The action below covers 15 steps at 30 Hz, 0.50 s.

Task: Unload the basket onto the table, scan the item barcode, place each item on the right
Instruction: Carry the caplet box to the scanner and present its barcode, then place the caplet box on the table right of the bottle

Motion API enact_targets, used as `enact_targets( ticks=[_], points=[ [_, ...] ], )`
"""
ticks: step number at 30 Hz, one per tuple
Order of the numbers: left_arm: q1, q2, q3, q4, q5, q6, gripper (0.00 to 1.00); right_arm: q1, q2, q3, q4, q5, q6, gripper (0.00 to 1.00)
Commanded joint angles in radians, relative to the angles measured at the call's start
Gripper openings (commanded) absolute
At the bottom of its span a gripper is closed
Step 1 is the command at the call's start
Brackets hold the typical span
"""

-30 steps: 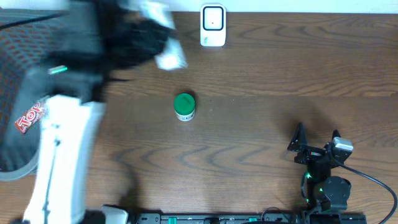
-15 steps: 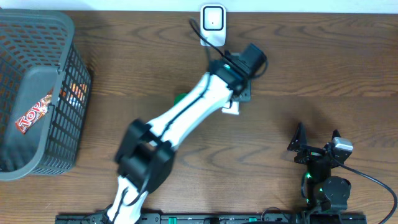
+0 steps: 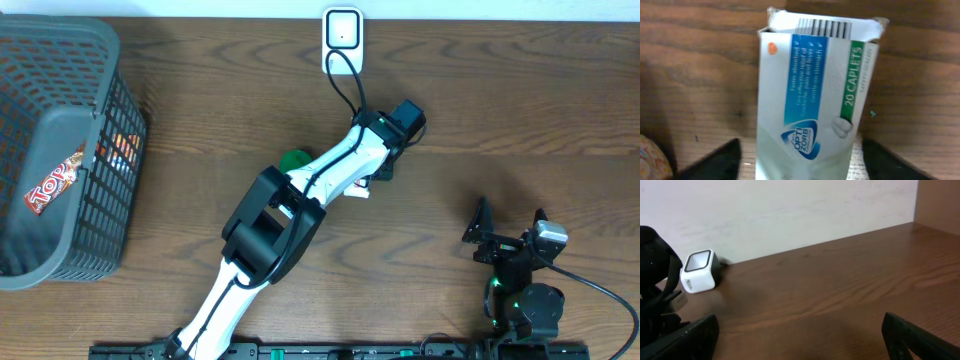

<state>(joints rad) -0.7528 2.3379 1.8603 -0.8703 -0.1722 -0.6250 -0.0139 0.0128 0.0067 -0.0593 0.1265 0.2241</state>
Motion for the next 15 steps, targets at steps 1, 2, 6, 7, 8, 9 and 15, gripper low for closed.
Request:
enact_targets(
  ticks=[1, 2, 6, 7, 8, 9, 15],
  points=[
    [0.015, -0.033, 0.028, -0.031, -0.025, 0.068, 0.91, -0.005, -0.003, -0.001, -0.004, -0.001, 0.007, 0.99],
    [0.021, -0.058, 0.048, -0.053, -0.040, 0.090, 0.92, -0.005, -0.003, -0.001, -0.004, -0.001, 0.007, 0.99],
    [0.051, -0.237, 0.163, -0.122, -0.088, 0.235, 0.93, -0.005, -0.003, -0.001, -0.004, -0.001, 0.007, 0.99],
    [0.060, -0.296, 0.194, -0.130, -0.088, 0.283, 0.93, -0.005, -0.003, -0.001, -0.004, -0.001, 0.007, 0.99],
    [0.071, -0.359, 0.224, -0.131, -0.089, 0.326, 0.93, -0.005, -0.003, -0.001, -0.004, -0.001, 0.007, 0.99],
    [0.084, -0.425, 0.249, -0.127, -0.089, 0.360, 0.94, -0.005, -0.003, -0.001, -0.004, -0.001, 0.007, 0.99],
    [0.328, -0.790, 0.315, -0.055, -0.161, 0.410, 0.99, -0.005, -0.003, -0.001, -0.004, -0.001, 0.007, 0.99]
  ],
)
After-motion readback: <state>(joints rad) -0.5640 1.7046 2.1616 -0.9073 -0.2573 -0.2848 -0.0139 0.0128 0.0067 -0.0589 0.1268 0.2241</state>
